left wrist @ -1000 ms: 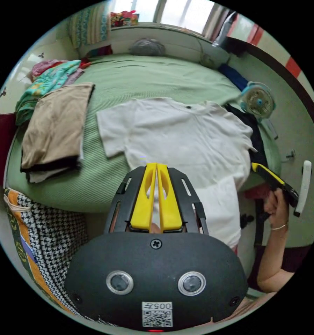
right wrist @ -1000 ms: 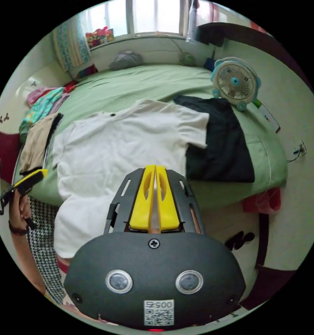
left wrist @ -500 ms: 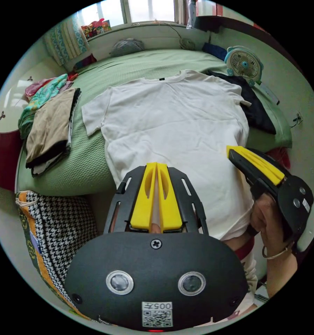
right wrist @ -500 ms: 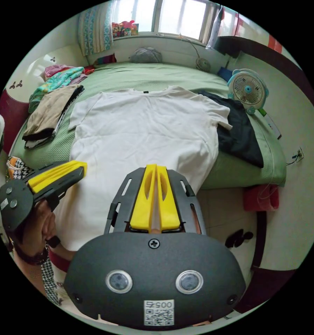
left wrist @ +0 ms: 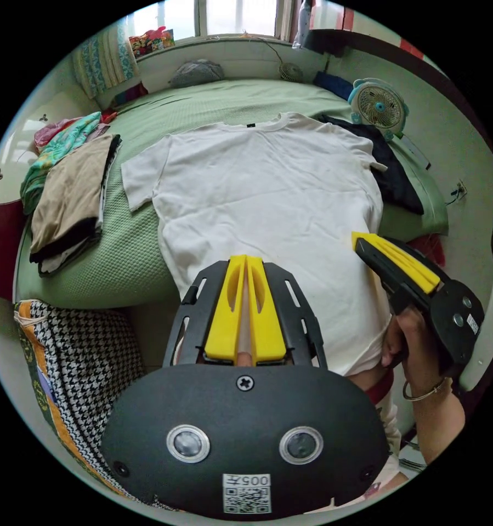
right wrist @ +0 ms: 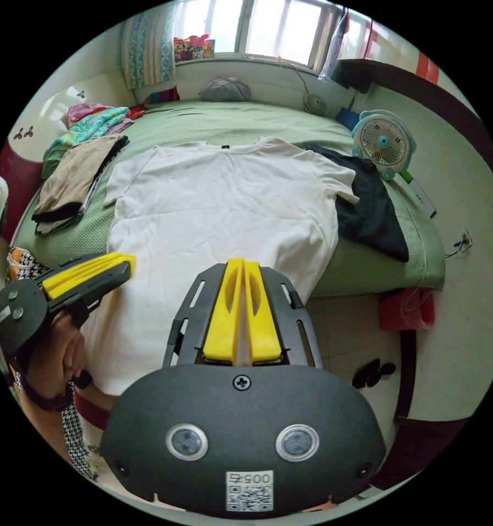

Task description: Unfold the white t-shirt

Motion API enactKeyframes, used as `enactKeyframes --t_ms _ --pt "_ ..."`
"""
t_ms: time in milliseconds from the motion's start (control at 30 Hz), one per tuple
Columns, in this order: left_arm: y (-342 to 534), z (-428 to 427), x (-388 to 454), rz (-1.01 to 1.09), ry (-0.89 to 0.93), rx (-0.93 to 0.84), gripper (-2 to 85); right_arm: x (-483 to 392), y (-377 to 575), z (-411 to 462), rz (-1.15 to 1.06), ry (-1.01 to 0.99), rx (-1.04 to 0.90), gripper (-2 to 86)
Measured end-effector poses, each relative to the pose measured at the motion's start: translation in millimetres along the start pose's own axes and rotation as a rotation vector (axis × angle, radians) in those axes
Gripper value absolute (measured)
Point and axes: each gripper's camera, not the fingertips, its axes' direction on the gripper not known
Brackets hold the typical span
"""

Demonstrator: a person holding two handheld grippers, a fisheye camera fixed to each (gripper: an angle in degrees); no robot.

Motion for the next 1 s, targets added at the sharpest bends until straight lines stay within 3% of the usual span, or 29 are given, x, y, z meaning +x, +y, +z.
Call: enactKeyframes --t_ms 567,1000 --pt "23.6 -5.3 -20.9 -0.081 0.169 0.006 -0.2 -44.6 23.9 6.9 -0.052 0.093 0.007 -1.0" --pt "33.6 -9.6 -2.8 -0.037 0.058 -0.004 -0.2 -48.4 34.4 9.2 -0.034 0.056 -0.002 -1.0"
